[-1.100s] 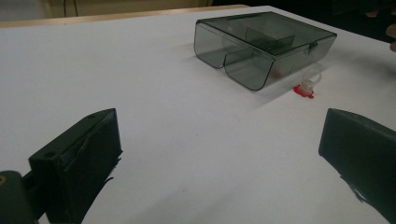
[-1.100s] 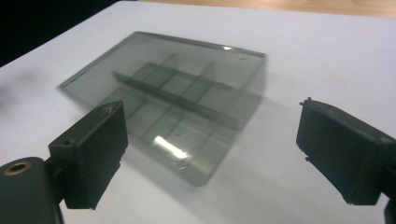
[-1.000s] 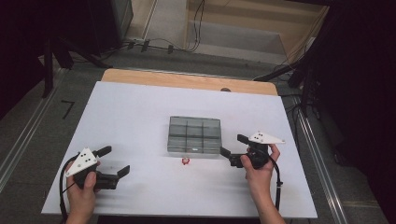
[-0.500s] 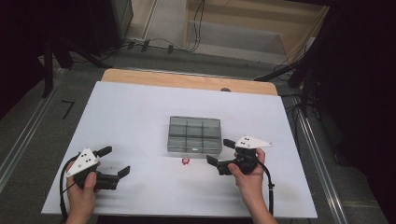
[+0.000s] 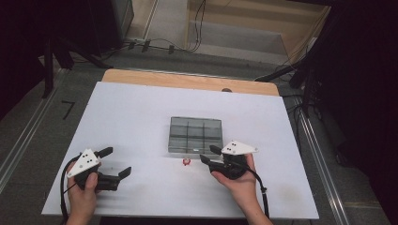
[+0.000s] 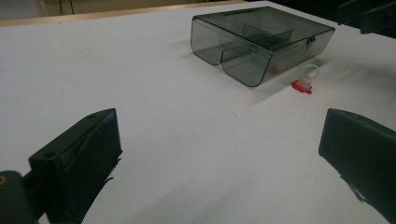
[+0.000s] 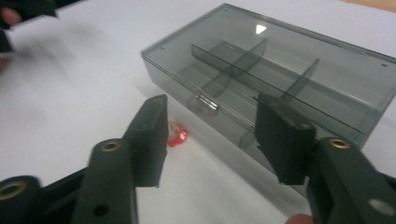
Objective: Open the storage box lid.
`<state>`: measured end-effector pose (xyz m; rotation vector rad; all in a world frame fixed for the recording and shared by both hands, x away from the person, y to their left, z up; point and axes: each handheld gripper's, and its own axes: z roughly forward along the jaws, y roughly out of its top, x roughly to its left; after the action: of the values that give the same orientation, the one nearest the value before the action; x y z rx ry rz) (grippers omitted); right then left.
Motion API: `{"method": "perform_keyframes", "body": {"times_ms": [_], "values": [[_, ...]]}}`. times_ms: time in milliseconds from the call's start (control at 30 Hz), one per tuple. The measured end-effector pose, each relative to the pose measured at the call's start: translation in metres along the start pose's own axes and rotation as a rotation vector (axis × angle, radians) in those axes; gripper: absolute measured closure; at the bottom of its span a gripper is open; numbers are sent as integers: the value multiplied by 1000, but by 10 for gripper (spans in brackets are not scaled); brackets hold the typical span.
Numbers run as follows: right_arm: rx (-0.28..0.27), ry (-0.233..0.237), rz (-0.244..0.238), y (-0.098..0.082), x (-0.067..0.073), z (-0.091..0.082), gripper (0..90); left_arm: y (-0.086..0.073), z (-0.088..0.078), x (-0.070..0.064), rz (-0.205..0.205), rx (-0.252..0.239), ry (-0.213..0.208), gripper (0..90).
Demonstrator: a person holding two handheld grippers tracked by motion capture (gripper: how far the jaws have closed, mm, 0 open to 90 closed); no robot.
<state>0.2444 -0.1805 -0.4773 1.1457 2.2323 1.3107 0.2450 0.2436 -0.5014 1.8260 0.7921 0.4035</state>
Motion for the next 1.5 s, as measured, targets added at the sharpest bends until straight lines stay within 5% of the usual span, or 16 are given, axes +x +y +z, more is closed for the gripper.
{"method": "perform_keyframes", "body": {"times_ms": [167, 400, 833, 1500], "values": [[6, 8, -36, -4, 4, 6, 647, 0, 0, 0, -1, -1, 0, 0], [68, 38, -19, -9, 4, 20, 870, 0, 0, 0, -1, 1, 0, 0], [133, 8, 25, -14, -1, 45, 874, 0, 0, 0, -3, -3, 1, 0], [123, 15, 36, -8, 0, 45, 875, 0, 0, 0, -4, -3, -1, 0]]}}
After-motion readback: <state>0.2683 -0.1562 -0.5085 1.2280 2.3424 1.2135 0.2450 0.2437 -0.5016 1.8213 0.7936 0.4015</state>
